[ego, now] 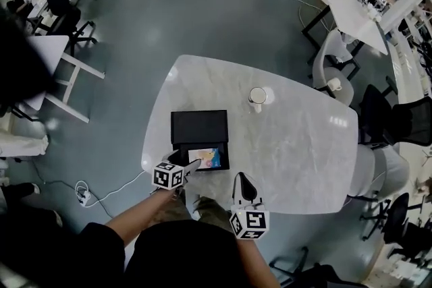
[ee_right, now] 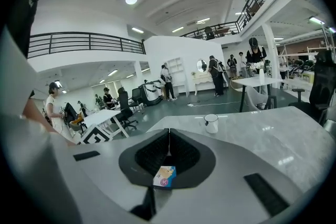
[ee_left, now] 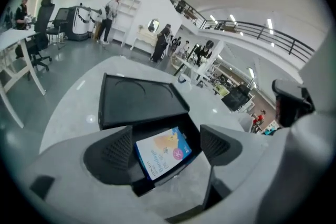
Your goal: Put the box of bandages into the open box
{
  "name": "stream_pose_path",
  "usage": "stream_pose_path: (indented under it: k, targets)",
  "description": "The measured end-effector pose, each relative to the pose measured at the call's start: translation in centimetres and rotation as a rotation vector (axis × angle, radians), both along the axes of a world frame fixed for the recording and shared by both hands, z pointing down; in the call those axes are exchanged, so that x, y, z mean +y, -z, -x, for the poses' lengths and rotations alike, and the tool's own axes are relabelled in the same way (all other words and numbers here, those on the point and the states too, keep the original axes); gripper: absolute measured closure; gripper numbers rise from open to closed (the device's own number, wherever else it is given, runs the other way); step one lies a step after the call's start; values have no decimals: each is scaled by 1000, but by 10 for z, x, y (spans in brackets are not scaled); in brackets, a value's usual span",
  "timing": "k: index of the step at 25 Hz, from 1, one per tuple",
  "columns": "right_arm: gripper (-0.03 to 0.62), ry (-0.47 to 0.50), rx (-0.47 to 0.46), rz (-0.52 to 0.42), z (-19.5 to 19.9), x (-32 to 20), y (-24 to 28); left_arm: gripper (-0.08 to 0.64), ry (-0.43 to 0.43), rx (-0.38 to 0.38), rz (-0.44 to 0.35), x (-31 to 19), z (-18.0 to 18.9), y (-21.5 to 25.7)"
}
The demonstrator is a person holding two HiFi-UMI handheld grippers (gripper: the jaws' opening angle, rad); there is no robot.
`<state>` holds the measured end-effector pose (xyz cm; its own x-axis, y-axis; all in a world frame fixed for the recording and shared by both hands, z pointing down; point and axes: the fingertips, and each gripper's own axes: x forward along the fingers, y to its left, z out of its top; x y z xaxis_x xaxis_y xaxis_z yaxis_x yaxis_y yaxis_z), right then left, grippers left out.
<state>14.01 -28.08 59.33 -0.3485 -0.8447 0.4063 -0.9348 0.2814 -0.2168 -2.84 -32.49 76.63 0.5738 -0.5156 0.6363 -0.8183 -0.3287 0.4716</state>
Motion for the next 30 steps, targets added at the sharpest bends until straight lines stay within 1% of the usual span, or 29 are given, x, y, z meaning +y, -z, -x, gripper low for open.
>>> stream_pose_path:
  k: [2, 4, 7, 10, 12, 13, 15, 17, 19, 21, 23, 26, 30]
  targets:
    - [580, 24, -2, -23, 2, 0, 8, 164, 47, 18, -101, 1, 4, 34]
    - [579, 49, 1, -47, 4, -1, 15, 164, 92, 37, -182, 6, 6, 69]
    - [579, 90, 7, -77, 9, 1, 25, 167, 160, 67, -283, 22, 9, 116]
    - [579, 126, 6, -115, 22, 3, 41, 173, 204, 61, -376, 40, 19, 153]
    - [578, 139, 3, -136, 30, 5, 51, 195, 214, 55, -432, 50, 25, 174]
    - [578, 143, 2, -145, 33, 6, 54, 220, 210, 54, -462, 55, 25, 184]
    - [578, 149, 3, -160, 35, 8, 60, 301, 193, 61, -524, 62, 24, 202]
    - [580, 159, 6, -179, 37, 8, 66, 362, 172, 72, -585, 67, 24, 219]
    - [579, 171, 9, -197, 40, 8, 73, 465, 157, 62, -641, 71, 26, 237]
    - [580, 173, 24, -207, 40, 8, 78, 502, 169, 32, -680, 71, 33, 251]
    - [580, 167, 47, -209, 40, 7, 79, 523, 201, 12, -696, 70, 42, 259]
    - [580, 168, 70, -208, 39, 5, 79, 532, 222, -3, -698, 66, 52, 264]
    - [580, 158, 97, -223, 36, 1, 84, 535, 210, -7, -716, 62, 53, 267]
